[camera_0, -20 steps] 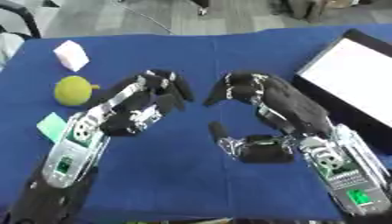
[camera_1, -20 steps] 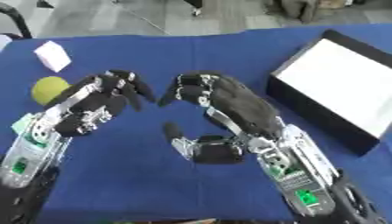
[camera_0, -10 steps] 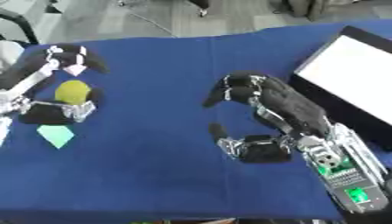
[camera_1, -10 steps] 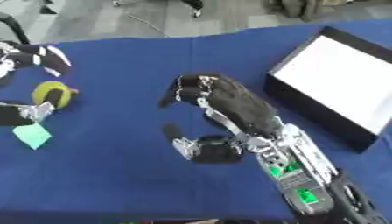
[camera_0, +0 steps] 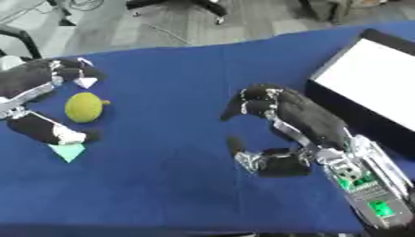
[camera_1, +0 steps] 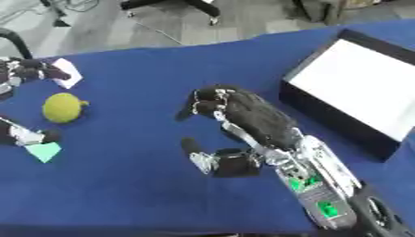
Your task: Pick up the objects with one hand, pass them to the other hand, and then place them into the box on the other side of the table.
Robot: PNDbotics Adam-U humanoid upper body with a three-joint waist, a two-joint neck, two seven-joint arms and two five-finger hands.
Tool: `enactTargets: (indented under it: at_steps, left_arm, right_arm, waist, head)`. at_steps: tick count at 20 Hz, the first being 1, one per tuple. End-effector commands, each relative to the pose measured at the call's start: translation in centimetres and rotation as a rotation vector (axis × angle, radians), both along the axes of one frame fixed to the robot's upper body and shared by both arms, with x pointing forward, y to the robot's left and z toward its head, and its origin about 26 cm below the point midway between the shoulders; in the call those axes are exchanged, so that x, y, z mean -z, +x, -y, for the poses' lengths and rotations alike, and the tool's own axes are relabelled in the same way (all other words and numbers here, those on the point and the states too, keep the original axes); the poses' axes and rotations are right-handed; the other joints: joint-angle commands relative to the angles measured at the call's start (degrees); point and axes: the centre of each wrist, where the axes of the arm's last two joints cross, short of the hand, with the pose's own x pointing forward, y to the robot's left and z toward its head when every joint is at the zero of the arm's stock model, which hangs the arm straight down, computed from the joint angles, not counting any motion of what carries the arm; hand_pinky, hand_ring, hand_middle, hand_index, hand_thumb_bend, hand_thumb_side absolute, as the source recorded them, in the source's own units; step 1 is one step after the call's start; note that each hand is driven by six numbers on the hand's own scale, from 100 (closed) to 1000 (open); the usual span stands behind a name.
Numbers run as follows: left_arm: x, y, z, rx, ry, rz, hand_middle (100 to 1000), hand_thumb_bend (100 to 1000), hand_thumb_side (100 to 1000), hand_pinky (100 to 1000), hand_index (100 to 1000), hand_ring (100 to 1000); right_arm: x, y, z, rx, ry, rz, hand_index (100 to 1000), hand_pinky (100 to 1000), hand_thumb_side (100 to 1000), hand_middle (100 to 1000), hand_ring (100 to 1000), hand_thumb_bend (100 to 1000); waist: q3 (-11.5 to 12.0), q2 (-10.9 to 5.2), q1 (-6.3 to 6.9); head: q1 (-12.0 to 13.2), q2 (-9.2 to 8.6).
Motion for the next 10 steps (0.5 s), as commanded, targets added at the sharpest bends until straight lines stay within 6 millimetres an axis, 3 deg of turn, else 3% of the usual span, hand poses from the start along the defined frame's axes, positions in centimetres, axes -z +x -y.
enactTargets:
  at_steps: [1, 4, 10]
  left_arm:
    - [-2.1, 0.3, -3.6, -0.08, 0.197, -0.027, 781, 851, 642, 851, 893, 832]
    - [-2.5, 0.4, -6.2, -0.133, 0.308, -0.074, 781, 850, 649, 851, 893, 833]
    - [-2.0, 0.7, -7.6, -0.19, 0.399, -0.108, 773, 851, 648, 849, 884, 827]
  right_arm:
    - [-0.6, -0.1, -0.2, -0.014, 0.0, 0.023, 698, 759, 327, 618, 704, 100]
    - [-0.7, -0.1, -0.4, -0.02, 0.005, 0.022, 699, 759, 335, 618, 704, 100]
    - [-0.6, -0.1, -0.3, -0.019, 0.006, 0.017, 699, 759, 346, 618, 704, 100]
  waist:
    - [-0.3, -0.63, -0.28]
    - [-0.7, -0.58, -0.55]
    - [-0.6, -0.55, -0.64]
  head:
    - [0.5, -0.15]
    - [0.7, -0.15]
    - [0.5, -0.15]
